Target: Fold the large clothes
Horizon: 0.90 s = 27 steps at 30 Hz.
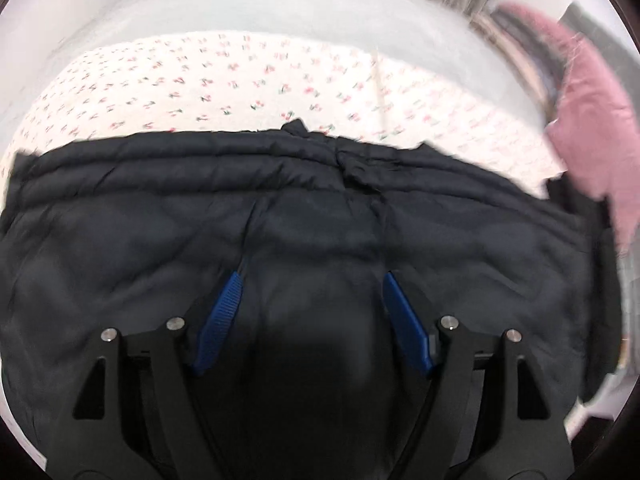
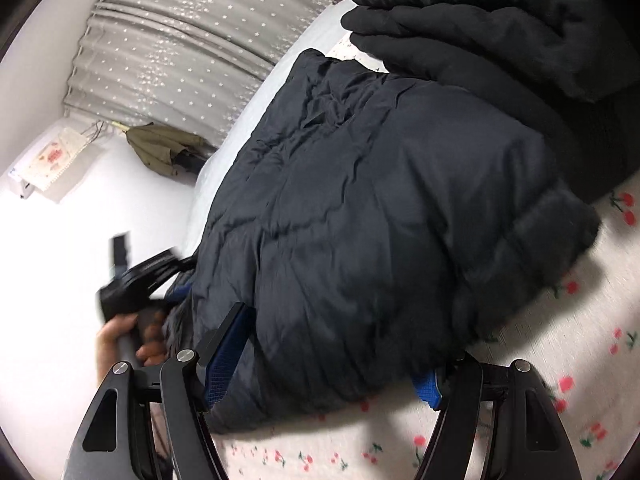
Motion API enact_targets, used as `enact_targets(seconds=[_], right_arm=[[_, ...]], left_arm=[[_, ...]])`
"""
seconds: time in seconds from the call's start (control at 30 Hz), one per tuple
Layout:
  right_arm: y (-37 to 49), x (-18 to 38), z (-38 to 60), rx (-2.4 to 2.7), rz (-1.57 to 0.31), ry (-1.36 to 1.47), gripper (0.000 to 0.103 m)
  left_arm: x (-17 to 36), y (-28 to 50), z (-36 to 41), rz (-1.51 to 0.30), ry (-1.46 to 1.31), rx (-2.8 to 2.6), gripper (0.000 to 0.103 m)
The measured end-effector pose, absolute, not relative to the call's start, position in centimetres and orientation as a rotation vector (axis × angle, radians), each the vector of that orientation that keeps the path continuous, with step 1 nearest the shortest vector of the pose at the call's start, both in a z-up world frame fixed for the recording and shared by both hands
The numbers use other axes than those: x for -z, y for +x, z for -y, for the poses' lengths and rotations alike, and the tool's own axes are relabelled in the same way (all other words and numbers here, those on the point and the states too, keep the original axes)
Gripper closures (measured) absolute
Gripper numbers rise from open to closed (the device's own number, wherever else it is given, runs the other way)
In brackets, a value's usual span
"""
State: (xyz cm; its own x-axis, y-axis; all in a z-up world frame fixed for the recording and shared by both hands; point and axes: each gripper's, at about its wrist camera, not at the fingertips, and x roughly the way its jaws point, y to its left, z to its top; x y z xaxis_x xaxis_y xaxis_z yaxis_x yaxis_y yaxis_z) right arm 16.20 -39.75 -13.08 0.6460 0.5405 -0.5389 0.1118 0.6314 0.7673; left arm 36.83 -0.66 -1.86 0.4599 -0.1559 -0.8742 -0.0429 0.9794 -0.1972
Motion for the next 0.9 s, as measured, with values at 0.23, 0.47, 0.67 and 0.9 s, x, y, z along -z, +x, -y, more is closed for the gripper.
enact_targets(seconds=[0.23, 0.47, 0.67, 0.9], right_arm=[[16.4, 13.7, 41.0, -0.286, -0.796, 1.049, 0.03], [17.2, 13.4, 40.0, -0.202, -0.755, 1.023, 0.029], [16.9, 12.4, 39.8, -0.208, -0.738, 1.051, 0.069], [13.8, 5.7, 37.3, -0.129, -0.649, 0.774, 0.087]], left_arm=[[0.8, 27.1, 1.3, -1.064, -0.174, 0.108, 0.028], [5.0, 24.4, 3.8, -1.078, -0.02, 0.034, 0.028], [5.3, 23.6, 3.8, -1.034, -0.011, 0.067, 0.028], [4.9, 22.4, 3.2, -1.044, -0.069, 0.125, 0.028]])
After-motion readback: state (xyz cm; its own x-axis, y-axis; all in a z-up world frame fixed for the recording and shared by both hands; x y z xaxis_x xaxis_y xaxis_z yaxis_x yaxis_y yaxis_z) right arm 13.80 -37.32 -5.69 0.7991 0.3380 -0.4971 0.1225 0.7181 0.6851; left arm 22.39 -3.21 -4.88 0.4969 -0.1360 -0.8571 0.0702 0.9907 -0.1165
